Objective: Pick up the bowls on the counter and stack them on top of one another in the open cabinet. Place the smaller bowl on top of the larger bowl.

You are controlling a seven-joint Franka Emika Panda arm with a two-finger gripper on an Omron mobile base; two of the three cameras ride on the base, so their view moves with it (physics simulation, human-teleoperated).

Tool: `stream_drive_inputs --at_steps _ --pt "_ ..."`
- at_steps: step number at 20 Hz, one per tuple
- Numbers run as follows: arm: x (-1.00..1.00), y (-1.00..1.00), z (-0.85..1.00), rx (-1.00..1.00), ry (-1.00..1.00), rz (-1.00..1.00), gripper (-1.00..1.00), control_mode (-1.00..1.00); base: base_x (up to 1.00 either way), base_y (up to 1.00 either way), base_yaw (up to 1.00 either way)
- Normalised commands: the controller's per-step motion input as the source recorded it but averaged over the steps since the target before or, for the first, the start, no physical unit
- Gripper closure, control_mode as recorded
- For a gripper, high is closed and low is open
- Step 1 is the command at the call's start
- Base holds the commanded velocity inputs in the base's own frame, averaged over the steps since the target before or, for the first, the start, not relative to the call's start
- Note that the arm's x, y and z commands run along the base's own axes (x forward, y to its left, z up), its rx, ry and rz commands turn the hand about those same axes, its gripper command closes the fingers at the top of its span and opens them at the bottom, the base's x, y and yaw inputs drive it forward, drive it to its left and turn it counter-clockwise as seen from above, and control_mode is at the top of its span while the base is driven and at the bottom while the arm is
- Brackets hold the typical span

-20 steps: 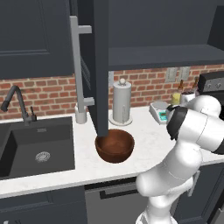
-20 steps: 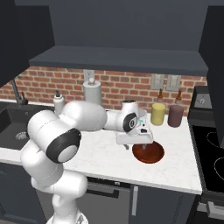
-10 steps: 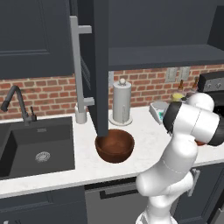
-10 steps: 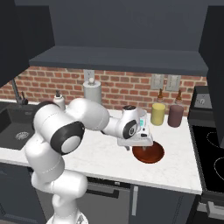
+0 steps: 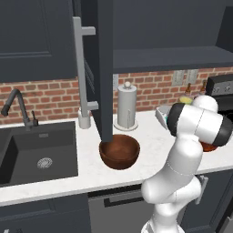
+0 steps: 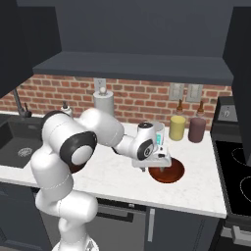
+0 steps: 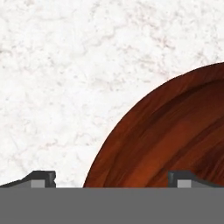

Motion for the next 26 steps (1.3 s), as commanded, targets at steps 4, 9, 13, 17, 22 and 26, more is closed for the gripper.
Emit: stream_drive_inputs --at_steps 4,9,13,17,22,26 --pt "0.06 -0.17 -0.11 0.0 -0.01 0.0 1.0 -1.0 0.0 0.0 0.0" --pt "0.04 -0.03 0.0 0.0 0.0 0.0 1.0 -1.0 0.0 0.0 0.0" --pt "0.02 0.0 0.0 0.0 0.0 0.0 1.0 -1.0 0.0 0.0 0.0" --pt "0.0 0.0 0.01 0.0 0.0 0.0 1.0 -1.0 0.0 0.0 0.0" --pt "-0.34 0.0 0.3 0.01 -0.09 0.0 1.0 -1.0 0.0 0.0 0.0" --pt "-0.58 0.14 0.7 0.0 -0.24 0.0 1.0 -1.0 0.0 0.0 0.0"
